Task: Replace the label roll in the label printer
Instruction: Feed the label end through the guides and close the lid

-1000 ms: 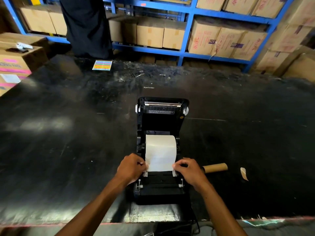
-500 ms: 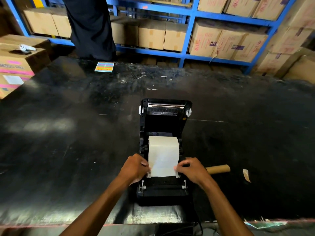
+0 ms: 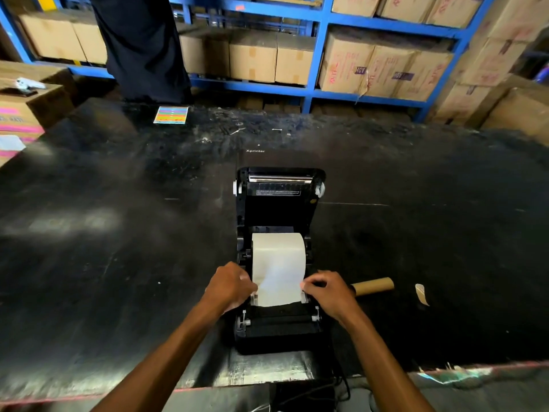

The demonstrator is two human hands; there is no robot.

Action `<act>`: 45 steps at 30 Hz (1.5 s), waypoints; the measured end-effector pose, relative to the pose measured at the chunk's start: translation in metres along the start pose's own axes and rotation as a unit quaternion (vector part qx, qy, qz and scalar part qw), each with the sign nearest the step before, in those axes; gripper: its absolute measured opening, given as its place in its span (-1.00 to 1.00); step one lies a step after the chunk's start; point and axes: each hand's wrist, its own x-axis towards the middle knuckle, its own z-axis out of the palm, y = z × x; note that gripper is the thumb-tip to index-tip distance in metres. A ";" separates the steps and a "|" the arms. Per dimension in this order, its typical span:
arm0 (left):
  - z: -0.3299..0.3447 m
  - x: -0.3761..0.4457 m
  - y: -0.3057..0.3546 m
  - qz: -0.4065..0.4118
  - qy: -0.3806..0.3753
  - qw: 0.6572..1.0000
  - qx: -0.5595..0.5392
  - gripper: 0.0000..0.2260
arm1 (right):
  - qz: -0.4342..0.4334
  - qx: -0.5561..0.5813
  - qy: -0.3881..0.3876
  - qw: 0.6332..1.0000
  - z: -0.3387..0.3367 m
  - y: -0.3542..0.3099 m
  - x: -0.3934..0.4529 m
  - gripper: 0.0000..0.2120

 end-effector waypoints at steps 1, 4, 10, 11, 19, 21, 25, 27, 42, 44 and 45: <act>0.000 0.000 0.000 0.004 0.001 1.000 -0.001 -0.86 | 0.000 -0.003 -0.004 1.000 0.000 0.000 -0.001 -0.91; -0.001 -0.002 -0.002 0.030 0.020 0.999 -0.009 -0.86 | 0.014 -0.025 -0.029 0.999 -0.001 -0.002 0.001 -0.89; -0.001 0.000 -0.004 0.030 -0.003 0.999 0.009 -0.82 | 0.006 0.035 -0.002 0.999 -0.004 -0.002 0.001 -0.91; -0.001 0.000 -0.005 0.029 -0.001 1.000 0.007 -0.82 | -0.003 0.029 -0.001 1.000 -0.002 -0.002 -0.001 -0.93; -0.002 0.001 -0.006 0.053 0.003 0.999 -0.005 -0.84 | 0.004 -0.068 0.007 0.998 0.000 -0.005 0.001 -0.86; -0.003 0.000 -0.005 0.051 -0.010 0.999 0.010 -0.85 | 0.004 -0.070 0.009 0.997 0.001 -0.007 -0.001 -0.81; -0.001 0.000 -0.008 0.052 0.019 0.998 -0.009 -0.85 | 0.017 -0.067 0.005 0.998 0.003 -0.006 -0.006 -0.78; -0.001 0.000 -0.008 0.052 0.026 0.998 -0.015 -0.83 | 0.021 -0.054 0.004 0.998 0.001 -0.005 -0.005 -0.82; -0.001 -0.005 -0.009 0.075 0.001 0.997 0.014 -0.88 | -0.019 -0.038 0.026 0.999 -0.001 -0.005 -0.010 -0.89; -0.001 -0.003 -0.009 0.072 0.012 0.997 -0.001 -0.87 | -0.001 -0.079 0.006 0.997 0.000 -0.004 -0.011 -0.88; 0.000 -0.003 -0.010 0.071 0.017 0.997 -0.002 -0.87 | 0.004 -0.095 0.002 0.996 0.000 -0.002 -0.012 -0.89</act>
